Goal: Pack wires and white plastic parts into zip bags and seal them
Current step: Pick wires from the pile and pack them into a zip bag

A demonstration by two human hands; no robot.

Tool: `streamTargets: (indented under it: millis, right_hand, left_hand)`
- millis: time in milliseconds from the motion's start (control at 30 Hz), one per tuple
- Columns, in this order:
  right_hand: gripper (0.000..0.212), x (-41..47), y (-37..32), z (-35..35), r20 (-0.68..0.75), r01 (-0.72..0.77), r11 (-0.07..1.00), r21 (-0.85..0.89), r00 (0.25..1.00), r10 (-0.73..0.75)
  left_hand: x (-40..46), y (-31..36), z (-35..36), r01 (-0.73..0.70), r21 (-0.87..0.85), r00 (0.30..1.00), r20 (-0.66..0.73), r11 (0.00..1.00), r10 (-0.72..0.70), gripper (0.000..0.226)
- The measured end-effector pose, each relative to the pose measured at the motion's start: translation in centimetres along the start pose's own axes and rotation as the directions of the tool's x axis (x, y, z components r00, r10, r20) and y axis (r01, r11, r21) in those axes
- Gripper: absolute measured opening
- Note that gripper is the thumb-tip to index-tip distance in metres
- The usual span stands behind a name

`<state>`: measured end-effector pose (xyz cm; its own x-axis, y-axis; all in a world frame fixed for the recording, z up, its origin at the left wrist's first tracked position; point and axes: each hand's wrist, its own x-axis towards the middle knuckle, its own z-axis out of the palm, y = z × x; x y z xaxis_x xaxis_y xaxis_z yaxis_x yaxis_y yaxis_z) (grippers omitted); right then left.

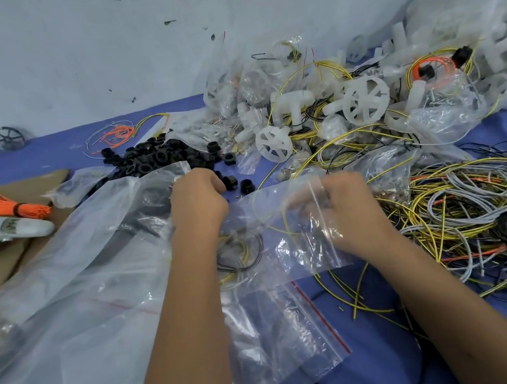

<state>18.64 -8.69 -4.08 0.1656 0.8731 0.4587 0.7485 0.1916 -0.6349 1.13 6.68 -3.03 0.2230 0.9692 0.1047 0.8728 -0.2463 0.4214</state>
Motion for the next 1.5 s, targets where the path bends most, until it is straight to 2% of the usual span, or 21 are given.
streamTargets:
  millis: [100,167,233,300,400,500,600,667,733,800,867,933,1033,1100,1167,1267,1300,1367,1433,1500]
  right_hand:
    - [0.027,0.3,0.8,0.6,-0.219,-0.204,0.971,0.124,0.949,0.227]
    - [0.034,0.3,1.0,0.3,-0.316,-0.238,0.934,0.265,0.894,0.318]
    - [0.032,0.4,0.8,-0.1,-0.388,-0.201,0.925,0.322,0.863,0.323]
    - [0.026,0.3,0.4,-0.3,-0.368,-0.124,0.949,0.289,0.901,0.230]
    - [0.038,0.1,0.2,-0.2,-0.237,-0.040,0.975,0.220,0.967,0.093]
    - [0.037,0.1,0.4,-0.1,-0.229,-0.095,0.956,0.279,0.960,0.162]
    - [0.028,0.4,0.7,-0.3,-0.310,-0.158,0.944,0.291,0.917,0.249]
    - [0.017,0.5,1.0,-0.5,-0.379,-0.217,0.936,0.279,0.871,0.314]
    - [0.011,0.4,1.5,-0.5,-0.424,-0.293,0.911,0.290,0.814,0.397]
    - [0.007,0.4,2.2,-0.6,-0.439,-0.349,0.871,0.346,0.760,0.479]
    - [0.006,0.5,2.6,-0.7,-0.413,-0.369,0.821,0.435,0.729,0.546]
    - [0.008,0.7,2.8,-0.8,-0.382,-0.369,0.781,0.503,0.716,0.584]
    - [0.012,0.6,2.6,-0.8,-0.365,-0.351,0.767,0.538,0.723,0.586]
    - [0.013,0.5,2.5,-0.9,-0.353,-0.328,0.747,0.578,0.725,0.591]
    - [0.011,0.6,2.0,-1.1,-0.285,-0.286,0.672,0.683,0.743,0.606]
    - [0.015,0.9,0.6,-1.2,-0.011,-0.198,0.335,0.921,0.848,0.530]
    - [0.017,0.9,0.4,-1.1,0.049,-0.194,0.261,0.946,0.879,0.473]
    - [0.018,0.7,0.1,-0.9,0.123,-0.224,0.219,0.950,0.910,0.395]
    - [0.019,0.5,0.1,-0.9,0.170,-0.272,0.228,0.935,0.907,0.385]
    - [0.017,0.4,0.3,-0.9,0.169,-0.312,0.344,0.886,0.907,0.386]
  left_hand:
    - [-0.2,0.3,-0.6,-0.041,-0.275,0.997,-0.079,0.961,0.020,0.015]
    - [-0.5,1.3,-1.1,-0.053,-0.513,0.998,-0.045,0.857,0.035,0.019]
    - [-0.9,2.7,-1.5,-0.030,-0.703,0.992,0.064,0.711,0.105,0.020]
    - [-1.4,4.2,-1.4,-0.003,-0.767,0.956,0.185,0.641,0.226,0.022]
    - [-2.4,6.4,-0.2,0.022,-0.769,0.916,0.272,0.639,0.296,0.021]
    - [-2.9,7.6,0.9,0.085,-0.791,0.930,0.282,0.606,0.238,0.025]
    - [-3.1,7.9,1.5,0.105,-0.798,0.929,0.292,0.593,0.228,0.032]
    - [-3.2,8.2,1.7,0.003,-0.700,0.942,0.242,0.714,0.233,0.038]
    - [-3.3,8.5,2.0,-0.124,-0.505,0.956,0.172,0.854,0.240,0.042]
    - [-3.5,9.0,2.2,-0.135,-0.355,0.965,0.164,0.925,0.204,0.042]
    - [-3.8,9.8,2.3,-0.109,-0.249,0.972,0.174,0.962,0.155,0.048]
    - [-4.4,10.5,2.4,-0.143,-0.172,0.973,0.158,0.975,0.170,0.057]
    - [-5.1,11.0,2.5,-0.204,-0.089,0.953,0.209,0.975,0.219,0.054]
    - [-5.1,10.8,2.3,-0.209,-0.042,0.946,0.243,0.977,0.213,0.041]
    - [-4.6,10.5,1.6,-0.178,-0.080,0.946,0.261,0.981,0.193,0.028]
    - [-3.8,9.8,0.2,-0.056,-0.337,0.958,0.248,0.940,0.146,0.007]
    - [-3.5,9.4,-0.2,-0.034,-0.404,0.962,0.235,0.914,0.140,0.010]
    - [-3.3,8.8,-0.9,0.003,-0.501,0.960,0.245,0.866,0.139,0.018]
    - [-3.2,8.1,-1.6,0.057,-0.577,0.953,0.275,0.815,0.128,0.021]
    - [-3.2,7.5,-2.3,0.089,-0.612,0.948,0.295,0.786,0.123,0.021]
